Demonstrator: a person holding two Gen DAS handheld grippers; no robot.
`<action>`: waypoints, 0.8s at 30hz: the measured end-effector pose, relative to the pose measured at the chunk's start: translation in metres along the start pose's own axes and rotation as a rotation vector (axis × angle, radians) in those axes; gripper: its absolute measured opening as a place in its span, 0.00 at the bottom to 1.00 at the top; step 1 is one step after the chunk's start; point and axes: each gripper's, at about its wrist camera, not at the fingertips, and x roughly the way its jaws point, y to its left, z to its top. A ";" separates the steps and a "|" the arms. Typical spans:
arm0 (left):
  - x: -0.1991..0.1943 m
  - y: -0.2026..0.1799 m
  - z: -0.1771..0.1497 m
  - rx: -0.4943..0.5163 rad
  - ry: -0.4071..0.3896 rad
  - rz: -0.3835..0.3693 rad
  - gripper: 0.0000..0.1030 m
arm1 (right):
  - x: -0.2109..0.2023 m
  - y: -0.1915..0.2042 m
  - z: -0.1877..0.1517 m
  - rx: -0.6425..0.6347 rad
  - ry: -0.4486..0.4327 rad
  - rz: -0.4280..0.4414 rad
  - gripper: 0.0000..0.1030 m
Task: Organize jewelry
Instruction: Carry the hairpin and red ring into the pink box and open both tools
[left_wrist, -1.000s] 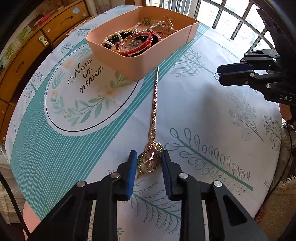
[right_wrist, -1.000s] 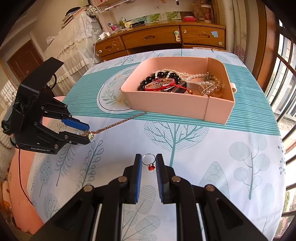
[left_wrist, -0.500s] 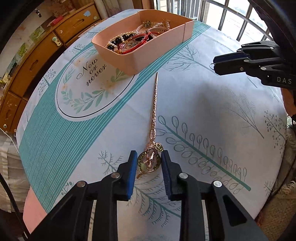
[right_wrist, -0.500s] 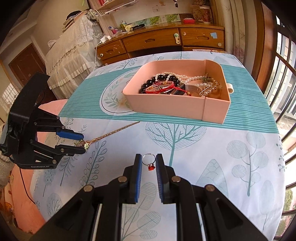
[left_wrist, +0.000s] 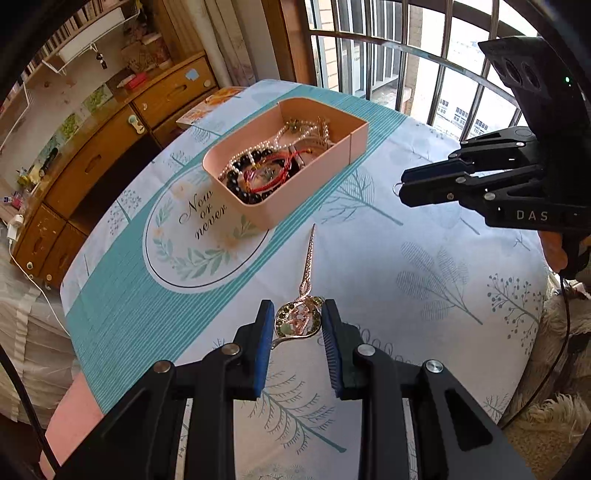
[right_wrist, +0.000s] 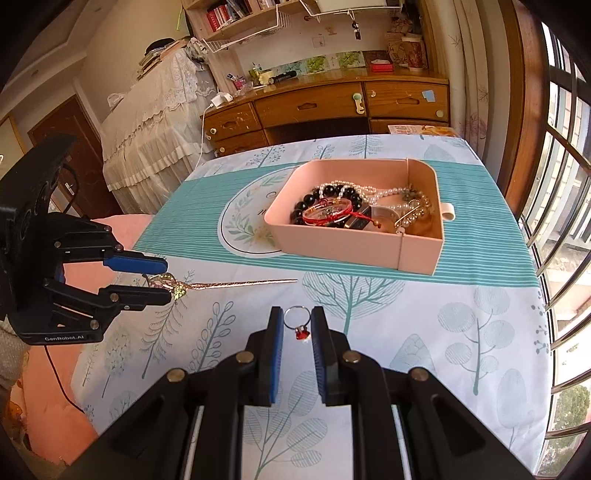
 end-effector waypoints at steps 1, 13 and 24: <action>-0.005 -0.002 0.003 0.005 -0.010 0.005 0.23 | -0.002 0.000 0.000 0.000 -0.004 0.000 0.15; -0.041 -0.021 0.046 0.101 -0.104 0.063 0.23 | -0.020 -0.009 0.009 0.017 -0.053 0.005 0.15; -0.001 0.010 0.103 0.032 -0.168 0.009 0.23 | -0.011 -0.050 0.072 0.147 -0.131 0.020 0.15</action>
